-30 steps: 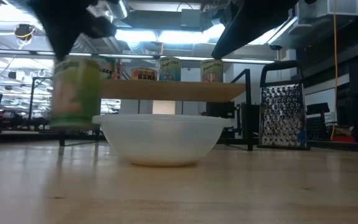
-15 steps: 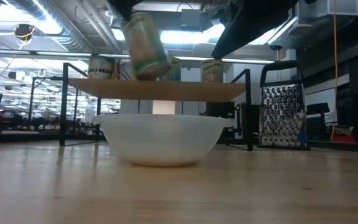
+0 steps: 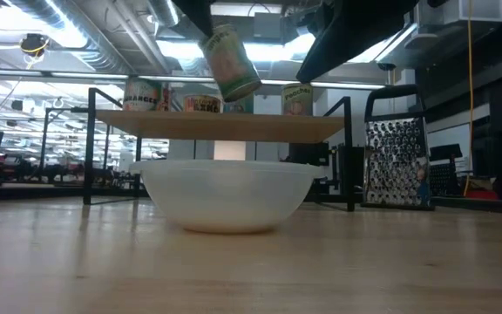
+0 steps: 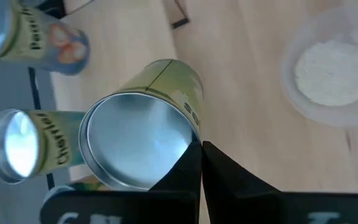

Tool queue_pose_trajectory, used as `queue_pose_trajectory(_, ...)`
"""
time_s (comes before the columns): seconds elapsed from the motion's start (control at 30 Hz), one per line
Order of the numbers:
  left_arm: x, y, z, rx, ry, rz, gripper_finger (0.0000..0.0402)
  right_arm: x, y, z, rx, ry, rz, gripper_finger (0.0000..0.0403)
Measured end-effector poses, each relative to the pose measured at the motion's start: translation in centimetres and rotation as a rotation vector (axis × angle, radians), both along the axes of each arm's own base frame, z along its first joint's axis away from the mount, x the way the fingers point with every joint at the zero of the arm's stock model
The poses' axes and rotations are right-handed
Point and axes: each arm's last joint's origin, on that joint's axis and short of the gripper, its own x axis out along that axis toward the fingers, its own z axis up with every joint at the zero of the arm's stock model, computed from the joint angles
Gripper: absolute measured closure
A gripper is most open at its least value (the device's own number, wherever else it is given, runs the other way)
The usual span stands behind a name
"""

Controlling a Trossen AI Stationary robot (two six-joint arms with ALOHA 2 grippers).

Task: Pick and place cans onto a shelf
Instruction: Put the big canned oranges on the shelf

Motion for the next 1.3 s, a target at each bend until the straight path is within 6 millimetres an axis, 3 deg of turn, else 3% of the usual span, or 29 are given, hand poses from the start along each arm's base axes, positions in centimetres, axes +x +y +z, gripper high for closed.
queue_pose_trajectory(0.23, 0.4, 1.9, 0.3, 0.001, -0.064, 0.058, 0.0401, -0.5, -0.4, 1.4, -0.109, -0.04, 0.067, 0.0336)
queue_pose_trajectory(0.47, 0.8, 3.0, 0.0, -0.023, -0.073, 0.081, 0.0401, -0.8, -2.1, 3.3, -0.296, -0.126, -0.038, 0.0336)
queue_pose_trajectory(0.8, 2.1, 3.2, -1.2, -0.026, -0.05, 0.08, 0.0401, 0.5, -7.6, 3.8, -0.421, -0.143, -0.314, 0.0336)
queue_pose_trajectory(1.3, 2.4, 3.3, -1.6, -0.027, -0.035, 0.082, 0.0401, 1.3, -13.4, 3.9, -0.362, -0.13, -0.436, 0.0336)
